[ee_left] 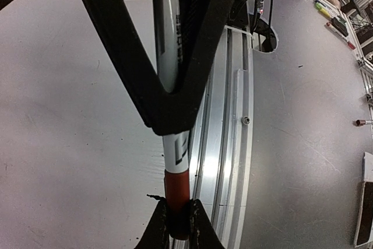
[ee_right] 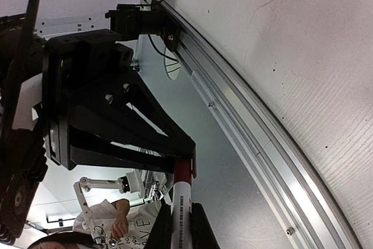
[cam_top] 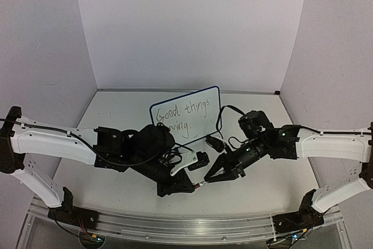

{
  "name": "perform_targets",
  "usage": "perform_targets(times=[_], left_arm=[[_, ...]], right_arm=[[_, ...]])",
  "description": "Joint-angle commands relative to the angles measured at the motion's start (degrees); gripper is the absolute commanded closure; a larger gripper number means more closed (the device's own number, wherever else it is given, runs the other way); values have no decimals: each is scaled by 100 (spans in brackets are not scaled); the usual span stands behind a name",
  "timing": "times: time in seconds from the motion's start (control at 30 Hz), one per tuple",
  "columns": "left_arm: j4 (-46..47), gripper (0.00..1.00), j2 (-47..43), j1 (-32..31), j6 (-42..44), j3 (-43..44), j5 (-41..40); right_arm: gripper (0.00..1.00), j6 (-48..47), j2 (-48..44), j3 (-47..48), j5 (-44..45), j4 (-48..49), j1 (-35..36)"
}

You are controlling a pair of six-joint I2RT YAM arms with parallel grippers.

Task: Write a sentence on the whiteboard
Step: Insert the whiteboard marker without the cap into the pen cap.

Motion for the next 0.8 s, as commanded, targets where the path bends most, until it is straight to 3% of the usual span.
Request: perform_targets(times=[0.0,0.27,0.77], left_arm=[[1841,100,-252,-23,501,321,-507],[2185,100,-312,-20,365,270,-155],[2323,100,-40,-22,635,1033,559]], right_arm=[[100,779,184,318,86,928,170],[100,383,168,157,-299,921,184],[100,-158,354,151,-717,953,509]])
